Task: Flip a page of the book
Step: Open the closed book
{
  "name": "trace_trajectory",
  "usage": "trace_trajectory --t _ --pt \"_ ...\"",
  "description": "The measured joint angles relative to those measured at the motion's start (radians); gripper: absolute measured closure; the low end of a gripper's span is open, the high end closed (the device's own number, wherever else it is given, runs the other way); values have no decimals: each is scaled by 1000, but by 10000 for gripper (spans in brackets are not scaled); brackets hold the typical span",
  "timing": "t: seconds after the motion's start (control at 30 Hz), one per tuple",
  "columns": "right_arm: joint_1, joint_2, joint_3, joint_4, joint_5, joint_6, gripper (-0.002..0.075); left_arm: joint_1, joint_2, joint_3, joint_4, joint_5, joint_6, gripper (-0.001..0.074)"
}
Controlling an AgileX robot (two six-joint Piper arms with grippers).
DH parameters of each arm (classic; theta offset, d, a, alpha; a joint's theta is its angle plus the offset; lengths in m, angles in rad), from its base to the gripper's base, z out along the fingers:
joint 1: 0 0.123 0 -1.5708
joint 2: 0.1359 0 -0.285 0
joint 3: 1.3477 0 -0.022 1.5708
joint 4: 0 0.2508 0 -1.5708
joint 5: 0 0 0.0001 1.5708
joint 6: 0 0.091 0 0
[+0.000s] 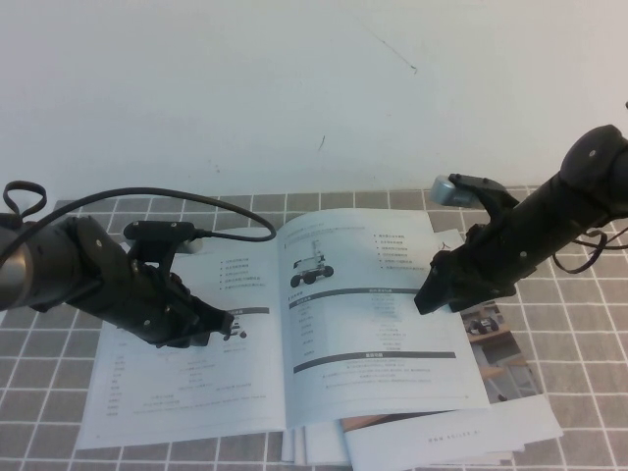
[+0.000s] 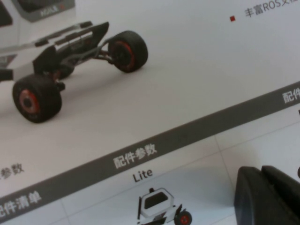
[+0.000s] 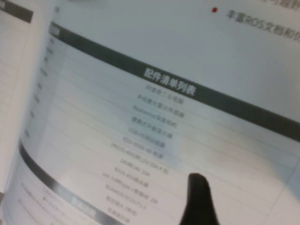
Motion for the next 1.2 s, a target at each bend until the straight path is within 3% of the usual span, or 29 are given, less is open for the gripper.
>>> trace_trajectory --t 0.3,1.2 --pt "0 20 -27 -70 -11 47 265 0 0 0 -2 0 -1 738" --pt "-2 59 -185 337 156 -42 265 0 0 0 -39 -4 13 738"
